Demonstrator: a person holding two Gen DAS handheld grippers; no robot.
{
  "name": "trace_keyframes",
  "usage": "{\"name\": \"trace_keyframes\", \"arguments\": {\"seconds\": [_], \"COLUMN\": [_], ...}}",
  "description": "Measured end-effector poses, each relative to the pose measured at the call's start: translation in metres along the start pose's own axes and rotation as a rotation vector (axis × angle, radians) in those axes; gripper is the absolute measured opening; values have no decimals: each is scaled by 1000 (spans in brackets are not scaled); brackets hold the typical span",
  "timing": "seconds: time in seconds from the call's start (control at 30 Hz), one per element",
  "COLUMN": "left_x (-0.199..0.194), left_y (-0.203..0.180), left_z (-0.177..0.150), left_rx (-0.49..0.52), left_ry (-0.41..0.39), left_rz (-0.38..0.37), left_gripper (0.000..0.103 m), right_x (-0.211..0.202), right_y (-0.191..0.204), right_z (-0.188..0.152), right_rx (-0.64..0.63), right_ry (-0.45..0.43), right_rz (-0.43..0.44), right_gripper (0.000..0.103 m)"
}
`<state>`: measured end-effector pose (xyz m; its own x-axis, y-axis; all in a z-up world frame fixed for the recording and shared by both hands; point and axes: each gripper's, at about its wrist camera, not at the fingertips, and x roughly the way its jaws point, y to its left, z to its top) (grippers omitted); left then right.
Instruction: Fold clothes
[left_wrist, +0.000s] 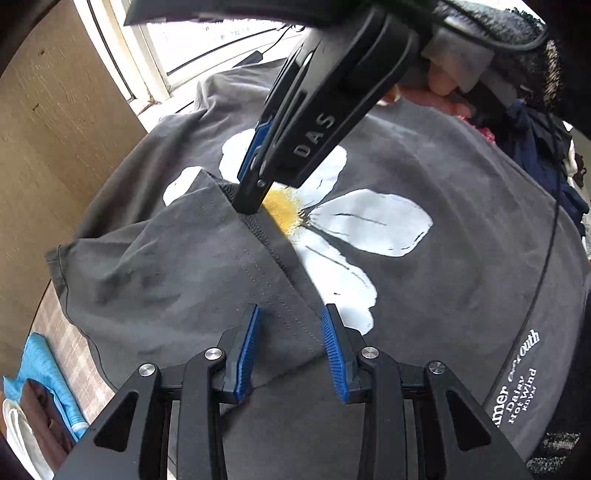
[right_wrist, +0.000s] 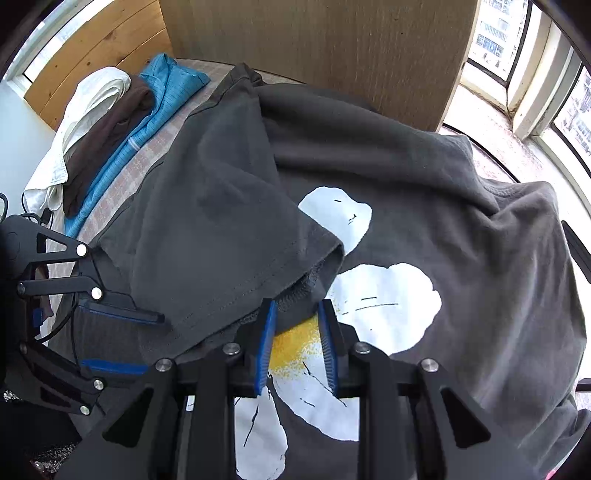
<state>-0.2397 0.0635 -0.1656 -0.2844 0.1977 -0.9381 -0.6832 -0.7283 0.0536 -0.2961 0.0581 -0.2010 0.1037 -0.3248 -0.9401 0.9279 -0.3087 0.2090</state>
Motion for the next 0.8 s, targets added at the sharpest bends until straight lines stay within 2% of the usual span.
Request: {"name": "trace_keyframes", "arguments": {"seconds": [0.07,0.13,0.17,0.2,0.3,0.4,0.5,0.6,0.63,0.7,0.77,0.8], "left_x": [0,-1,-2,-3,-18,-39,-54,-63,-58,-39,-26,-26], "left_y": [6,10,9,8,14,25,25,21,18,12,10,12], "left_z": [-1,-3,-4,-5,-8,-13,-21,-36,-40,-47,-53,-53], "left_rx": [-28,-37,-34,-32,-87,-163,-163,-145,-125,-135,-155,-172], "left_ry": [-29,-52,-54,-56,-78,-127,-159,-190,-172,-76,-38,-27], "left_rz": [-45,-81,-76,-72,-111,-143,-129,-182,-183,-161,-172,-153], "left_gripper": [28,9,4,3,3,2,2,3,3,3,3,3], "right_x": [2,5,5,6,12,13,14,12,8,-1,-9,-13], "right_y": [0,1,1,0,-2,-4,0,0,0,1,1,1], "right_z": [0,0,0,1,5,5,5,4,3,2,1,0], "right_rx": [-3,-5,-5,-3,18,18,-2,9,7,5,2,1], "right_ry": [-4,-8,-10,-10,-1,4,5,8,9,10,11,12], "right_rz": [1,0,-1,-4,-30,-40,-74,-94,-96,-101,-105,-107], "right_gripper": [24,22,22,20,4,3,3,3,3,7,10,10]}}
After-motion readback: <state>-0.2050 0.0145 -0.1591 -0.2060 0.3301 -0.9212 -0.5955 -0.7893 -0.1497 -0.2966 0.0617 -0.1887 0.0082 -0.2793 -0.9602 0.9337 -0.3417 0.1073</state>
